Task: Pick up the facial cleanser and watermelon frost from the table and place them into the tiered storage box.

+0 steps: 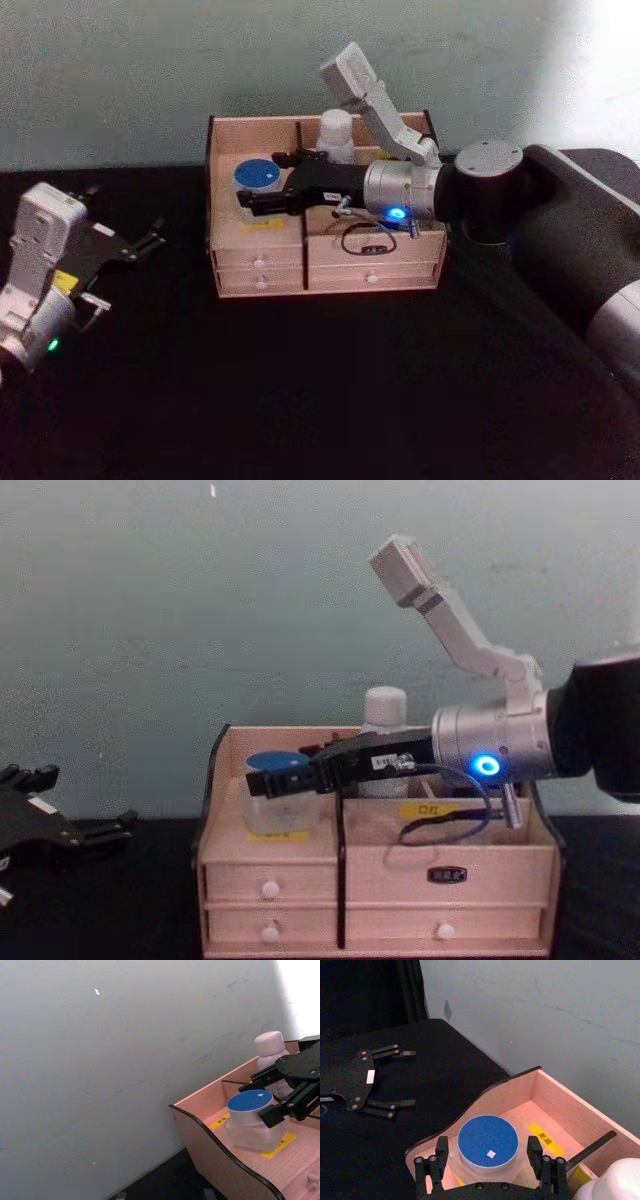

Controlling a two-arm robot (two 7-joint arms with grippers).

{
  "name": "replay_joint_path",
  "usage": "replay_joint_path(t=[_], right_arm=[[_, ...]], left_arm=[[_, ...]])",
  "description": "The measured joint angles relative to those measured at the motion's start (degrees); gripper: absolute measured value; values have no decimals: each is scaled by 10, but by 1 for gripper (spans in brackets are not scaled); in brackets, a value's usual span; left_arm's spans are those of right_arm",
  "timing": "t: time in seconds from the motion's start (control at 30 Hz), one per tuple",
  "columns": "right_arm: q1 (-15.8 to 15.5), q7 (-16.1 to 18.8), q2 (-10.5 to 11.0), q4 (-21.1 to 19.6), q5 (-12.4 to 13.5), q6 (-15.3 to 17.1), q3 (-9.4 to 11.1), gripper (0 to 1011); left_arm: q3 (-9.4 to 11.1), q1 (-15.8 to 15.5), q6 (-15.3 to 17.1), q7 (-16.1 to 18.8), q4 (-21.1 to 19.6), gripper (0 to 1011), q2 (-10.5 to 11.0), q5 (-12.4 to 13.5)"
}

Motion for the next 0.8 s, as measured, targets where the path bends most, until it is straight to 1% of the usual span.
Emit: replay_joint_path(t=[0.13,0.27,0.37,0.53,0.6,0.63,0.7,0.73,0.8], right_arm=[[0,0,0,0,0,0,0,1002],[-5,1,3,-12,2,0,7,1002],[-11,1,9,-35,6,3,14,1002],[-27,1,27,-89,16,10,24,1002],[-32,1,32,-103,19,12,26,1002],[-37,0,39,-120,23,14,29,1003],[-41,-2,45,-136,27,16,32,1002],[-47,-4,52,-155,32,18,36,1002],[-52,-8,60,-172,38,19,40,1002]], left_arm=[[0,0,0,0,0,1001,0,0],[0,0,0,0,0,1001,0,0],[0,0,0,0,0,1001,0,0],[0,0,0,0,0,1001,0,0],[0,0,0,0,0,1001,0,0],[0,0,0,0,0,1001,0,0],[0,0,0,0,0,1001,0,0],[0,0,0,0,0,1001,0,0],[0,0,0,0,0,1001,0,0]])
